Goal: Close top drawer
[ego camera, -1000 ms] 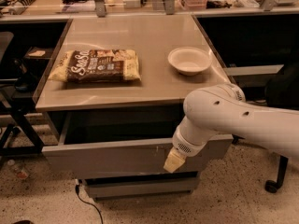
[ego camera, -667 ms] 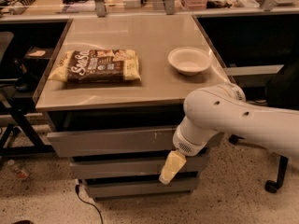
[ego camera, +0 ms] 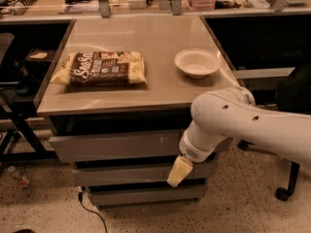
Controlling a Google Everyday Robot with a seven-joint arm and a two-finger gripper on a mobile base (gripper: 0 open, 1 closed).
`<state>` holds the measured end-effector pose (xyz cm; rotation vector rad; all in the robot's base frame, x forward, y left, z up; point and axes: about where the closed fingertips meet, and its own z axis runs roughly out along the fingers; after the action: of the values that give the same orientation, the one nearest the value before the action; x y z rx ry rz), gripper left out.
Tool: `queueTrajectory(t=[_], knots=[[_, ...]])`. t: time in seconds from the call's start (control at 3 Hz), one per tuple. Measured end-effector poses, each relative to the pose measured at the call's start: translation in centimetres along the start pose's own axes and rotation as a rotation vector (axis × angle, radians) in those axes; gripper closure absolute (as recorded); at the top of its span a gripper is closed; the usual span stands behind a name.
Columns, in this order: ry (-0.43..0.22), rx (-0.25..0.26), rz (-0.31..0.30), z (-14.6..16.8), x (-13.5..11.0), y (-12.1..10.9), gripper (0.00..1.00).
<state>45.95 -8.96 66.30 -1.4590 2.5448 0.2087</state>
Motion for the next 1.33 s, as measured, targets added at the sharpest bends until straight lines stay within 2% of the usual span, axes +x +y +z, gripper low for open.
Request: queueTrajectory(t=[1.0, 1.33], knots=[[0.000, 0.000, 0.000, 0.0, 0.0, 0.0, 0.89], [0.001, 0.019, 0.014, 0.6, -0.9, -1.2, 1.00]])
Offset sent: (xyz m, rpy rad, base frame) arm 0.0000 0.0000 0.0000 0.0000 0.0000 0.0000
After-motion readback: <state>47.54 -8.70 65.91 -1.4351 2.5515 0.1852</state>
